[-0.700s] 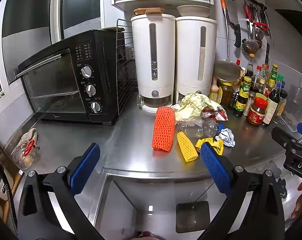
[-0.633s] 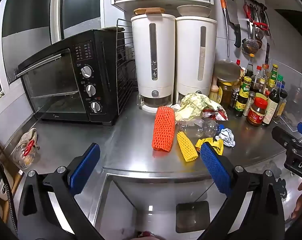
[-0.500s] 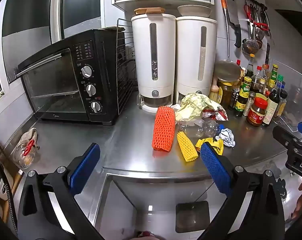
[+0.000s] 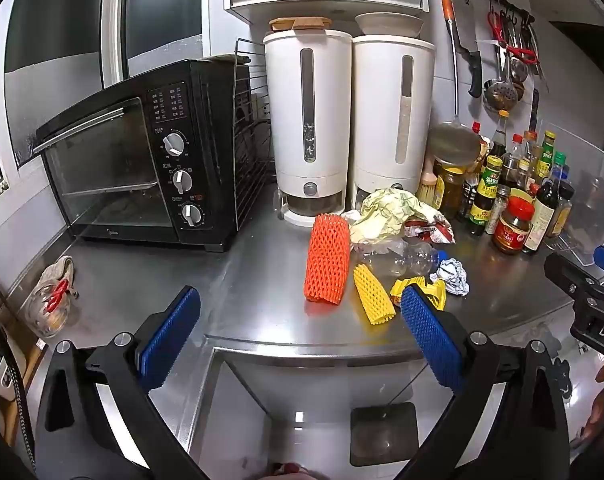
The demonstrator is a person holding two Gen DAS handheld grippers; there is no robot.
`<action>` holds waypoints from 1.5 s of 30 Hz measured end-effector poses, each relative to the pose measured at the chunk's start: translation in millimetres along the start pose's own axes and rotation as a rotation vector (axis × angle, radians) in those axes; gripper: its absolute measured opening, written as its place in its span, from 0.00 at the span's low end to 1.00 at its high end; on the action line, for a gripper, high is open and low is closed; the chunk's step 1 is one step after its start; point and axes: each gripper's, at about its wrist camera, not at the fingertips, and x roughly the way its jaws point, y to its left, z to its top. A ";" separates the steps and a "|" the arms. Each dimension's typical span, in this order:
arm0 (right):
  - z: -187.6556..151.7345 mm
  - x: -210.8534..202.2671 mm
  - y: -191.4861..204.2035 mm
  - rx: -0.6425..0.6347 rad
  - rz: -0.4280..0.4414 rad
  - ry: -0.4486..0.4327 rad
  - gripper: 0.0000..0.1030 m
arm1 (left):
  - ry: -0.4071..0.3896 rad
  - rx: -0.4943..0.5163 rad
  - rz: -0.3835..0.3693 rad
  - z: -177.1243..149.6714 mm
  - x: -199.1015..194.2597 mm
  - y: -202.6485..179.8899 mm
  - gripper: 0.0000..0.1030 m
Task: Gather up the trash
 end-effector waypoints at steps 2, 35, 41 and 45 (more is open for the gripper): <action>0.8 -1.1 1.1 -0.001 0.000 -0.004 0.97 | 0.000 -0.002 0.001 -0.1 0.4 2.6 0.92; 4.4 -3.8 8.3 -0.012 0.012 -0.007 0.97 | -0.002 -0.007 -0.001 3.2 -5.5 2.3 0.92; 3.9 -3.8 7.1 -0.012 0.015 -0.008 0.97 | -0.002 -0.007 -0.001 3.2 -5.5 2.6 0.92; 5.1 -4.1 9.2 -0.014 0.017 -0.010 0.97 | -0.003 -0.007 0.000 5.4 -6.8 4.3 0.92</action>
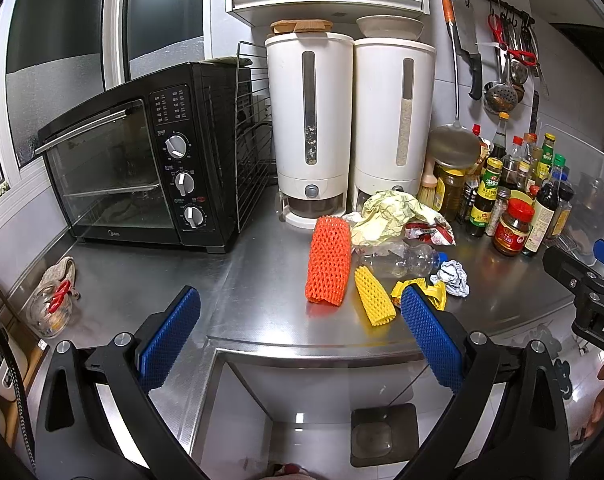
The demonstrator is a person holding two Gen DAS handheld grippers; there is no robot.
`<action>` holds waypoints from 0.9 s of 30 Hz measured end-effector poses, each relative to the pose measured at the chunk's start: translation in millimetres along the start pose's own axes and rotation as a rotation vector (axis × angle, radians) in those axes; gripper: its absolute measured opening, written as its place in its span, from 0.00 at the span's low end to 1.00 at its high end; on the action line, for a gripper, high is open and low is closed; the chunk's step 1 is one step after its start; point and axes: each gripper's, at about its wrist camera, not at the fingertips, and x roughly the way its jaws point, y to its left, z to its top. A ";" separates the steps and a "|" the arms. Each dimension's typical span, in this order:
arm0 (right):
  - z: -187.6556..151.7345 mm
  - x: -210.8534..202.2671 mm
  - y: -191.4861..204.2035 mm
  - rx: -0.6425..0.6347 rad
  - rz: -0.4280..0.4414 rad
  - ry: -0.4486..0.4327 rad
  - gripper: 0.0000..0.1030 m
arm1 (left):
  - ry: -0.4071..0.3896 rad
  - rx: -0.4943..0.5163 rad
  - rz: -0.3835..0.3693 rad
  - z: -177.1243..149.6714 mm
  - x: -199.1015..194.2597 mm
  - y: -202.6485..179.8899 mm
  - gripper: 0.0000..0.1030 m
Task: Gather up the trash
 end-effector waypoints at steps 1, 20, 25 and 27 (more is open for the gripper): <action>0.5 0.3 0.7 0.000 0.000 0.000 0.97 | 0.000 -0.001 0.000 -0.5 0.7 0.0 0.92; 2.9 8.9 -6.0 0.009 0.021 0.003 0.97 | 0.018 0.001 0.010 -2.3 13.0 1.2 0.92; 7.2 29.6 -18.2 0.018 0.043 0.015 0.97 | 0.035 -0.004 0.007 -1.3 29.1 3.1 0.92; 8.6 44.4 -21.8 0.017 0.057 0.036 0.97 | 0.044 0.001 0.002 0.1 40.0 1.8 0.92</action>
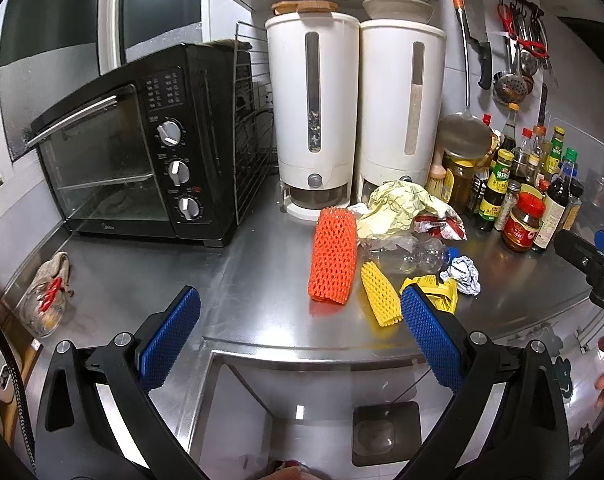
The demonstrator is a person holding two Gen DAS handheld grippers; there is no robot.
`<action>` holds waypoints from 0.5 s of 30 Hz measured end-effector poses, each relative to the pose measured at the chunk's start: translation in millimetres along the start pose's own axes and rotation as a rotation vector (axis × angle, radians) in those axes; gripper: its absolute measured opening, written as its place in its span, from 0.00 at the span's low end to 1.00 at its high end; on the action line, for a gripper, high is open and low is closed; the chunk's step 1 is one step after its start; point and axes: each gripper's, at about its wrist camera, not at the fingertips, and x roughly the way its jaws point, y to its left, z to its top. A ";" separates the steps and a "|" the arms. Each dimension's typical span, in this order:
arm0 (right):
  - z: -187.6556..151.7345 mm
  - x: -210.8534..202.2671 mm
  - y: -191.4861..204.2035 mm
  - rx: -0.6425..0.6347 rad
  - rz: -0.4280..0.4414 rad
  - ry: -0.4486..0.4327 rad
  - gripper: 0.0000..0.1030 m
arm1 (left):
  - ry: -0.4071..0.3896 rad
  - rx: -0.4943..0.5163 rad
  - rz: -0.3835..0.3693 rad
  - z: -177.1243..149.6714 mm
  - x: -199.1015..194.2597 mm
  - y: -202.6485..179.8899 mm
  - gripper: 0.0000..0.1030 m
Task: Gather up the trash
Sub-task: 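Grasp the orange foam net with the left tool while the right tool grasps the crumpled foil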
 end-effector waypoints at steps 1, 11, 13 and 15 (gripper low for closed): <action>0.0 4.5 -1.5 -0.005 0.007 0.007 0.97 | 0.005 0.005 0.004 1.3 5.2 -1.1 0.92; 4.7 91.3 -21.7 0.009 0.022 0.180 0.97 | 0.122 0.072 0.036 24.3 89.9 -20.0 0.92; 6.6 110.8 -28.1 0.023 0.026 0.230 0.97 | 0.170 0.075 0.015 27.9 113.9 -24.4 0.92; 6.5 126.6 -32.7 0.033 0.033 0.268 0.97 | 0.198 0.077 0.001 29.5 134.3 -26.4 0.92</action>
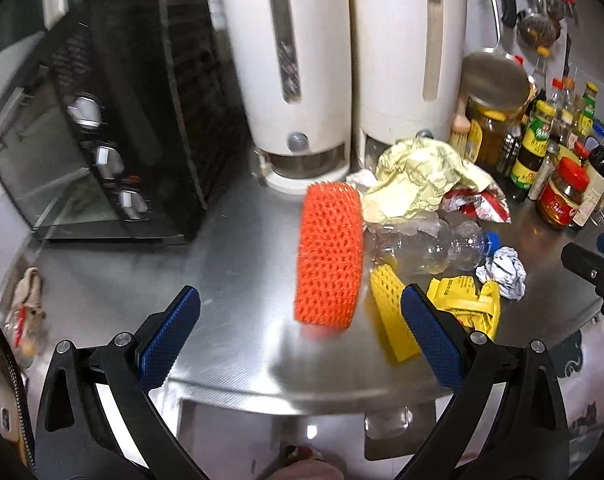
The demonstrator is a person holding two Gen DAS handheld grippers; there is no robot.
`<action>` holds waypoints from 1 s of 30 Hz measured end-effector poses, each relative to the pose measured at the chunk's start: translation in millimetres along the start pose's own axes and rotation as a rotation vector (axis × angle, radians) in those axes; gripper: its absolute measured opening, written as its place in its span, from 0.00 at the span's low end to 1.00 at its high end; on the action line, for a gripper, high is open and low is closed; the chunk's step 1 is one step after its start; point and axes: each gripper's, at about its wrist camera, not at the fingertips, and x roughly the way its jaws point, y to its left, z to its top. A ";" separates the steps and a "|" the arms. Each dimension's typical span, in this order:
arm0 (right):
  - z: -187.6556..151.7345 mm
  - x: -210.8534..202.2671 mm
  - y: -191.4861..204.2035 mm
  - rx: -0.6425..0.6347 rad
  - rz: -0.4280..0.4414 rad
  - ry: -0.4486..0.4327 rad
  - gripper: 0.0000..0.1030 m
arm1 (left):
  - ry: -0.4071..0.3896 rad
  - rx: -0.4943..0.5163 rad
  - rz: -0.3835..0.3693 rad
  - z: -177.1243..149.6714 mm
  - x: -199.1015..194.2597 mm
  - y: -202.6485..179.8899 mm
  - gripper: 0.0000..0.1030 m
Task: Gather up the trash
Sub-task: 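Grasp the orange foam net with the left tool while the right tool grasps the crumpled foil, then carry the orange net and foil over the floor bin and open both tools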
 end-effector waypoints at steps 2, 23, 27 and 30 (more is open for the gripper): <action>2.7 14.6 -0.9 -0.005 -0.012 0.032 0.97 | 0.022 0.004 0.011 2.3 16.5 -1.9 0.92; -10.8 108.7 -12.8 0.018 0.084 0.218 0.58 | 0.242 -0.002 -0.106 9.8 134.8 -7.8 0.29; -9.7 106.4 -16.2 0.029 0.102 0.191 0.53 | 0.239 -0.028 -0.121 9.5 137.0 -0.1 0.11; -6.6 95.3 -19.8 0.042 0.107 0.161 0.53 | 0.217 -0.034 -0.111 11.0 129.7 3.8 0.10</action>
